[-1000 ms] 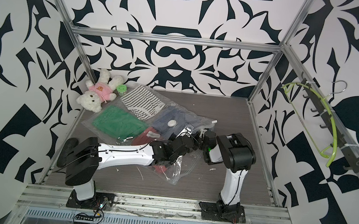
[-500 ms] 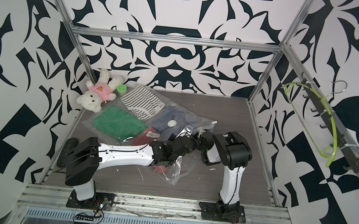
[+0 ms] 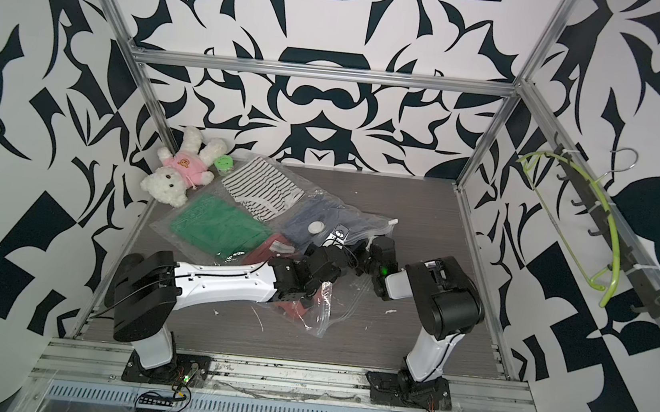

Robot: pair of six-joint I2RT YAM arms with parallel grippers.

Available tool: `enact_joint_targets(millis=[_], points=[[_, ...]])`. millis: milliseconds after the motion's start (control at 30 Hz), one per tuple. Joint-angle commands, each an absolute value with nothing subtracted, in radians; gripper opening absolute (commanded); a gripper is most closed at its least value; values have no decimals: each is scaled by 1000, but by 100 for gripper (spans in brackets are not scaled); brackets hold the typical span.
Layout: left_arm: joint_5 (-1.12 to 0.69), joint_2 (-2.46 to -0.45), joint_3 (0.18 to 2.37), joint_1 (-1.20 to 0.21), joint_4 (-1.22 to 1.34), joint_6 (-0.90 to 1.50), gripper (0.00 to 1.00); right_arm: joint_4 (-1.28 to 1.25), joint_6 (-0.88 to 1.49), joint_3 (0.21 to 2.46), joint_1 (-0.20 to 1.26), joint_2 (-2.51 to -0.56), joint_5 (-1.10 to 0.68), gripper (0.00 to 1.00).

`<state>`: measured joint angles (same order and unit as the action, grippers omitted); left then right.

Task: Take the tank top out of the vacuum bag
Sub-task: Take out the tank top from the vacuum bag.

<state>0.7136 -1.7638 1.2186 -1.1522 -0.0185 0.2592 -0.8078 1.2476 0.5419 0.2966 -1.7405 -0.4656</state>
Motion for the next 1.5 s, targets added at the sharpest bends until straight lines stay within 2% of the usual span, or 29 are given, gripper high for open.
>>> enact_joint_targets(millis=[0, 200, 400, 700, 1033, 1467], points=[[708, -1746, 1211, -1133, 0, 267, 0, -737, 1223, 556, 300, -1714, -459, 0], [691, -1761, 1217, -1107, -8, 273, 0, -631, 1217, 528, 303, -1608, -420, 0], [666, -1768, 1216, -1089, 9, 278, 0, -326, 1125, 561, 305, -1397, -350, 0], [659, -1790, 1228, -1085, 20, 270, 0, -88, 1055, 564, 287, -1265, -298, 0], [657, -1799, 1230, -1082, 14, 279, 0, 160, 943, 620, 206, -1110, -255, 0], [658, -1802, 1221, -1078, 20, 287, 0, 417, 812, 664, 5, -1031, -293, 0]])
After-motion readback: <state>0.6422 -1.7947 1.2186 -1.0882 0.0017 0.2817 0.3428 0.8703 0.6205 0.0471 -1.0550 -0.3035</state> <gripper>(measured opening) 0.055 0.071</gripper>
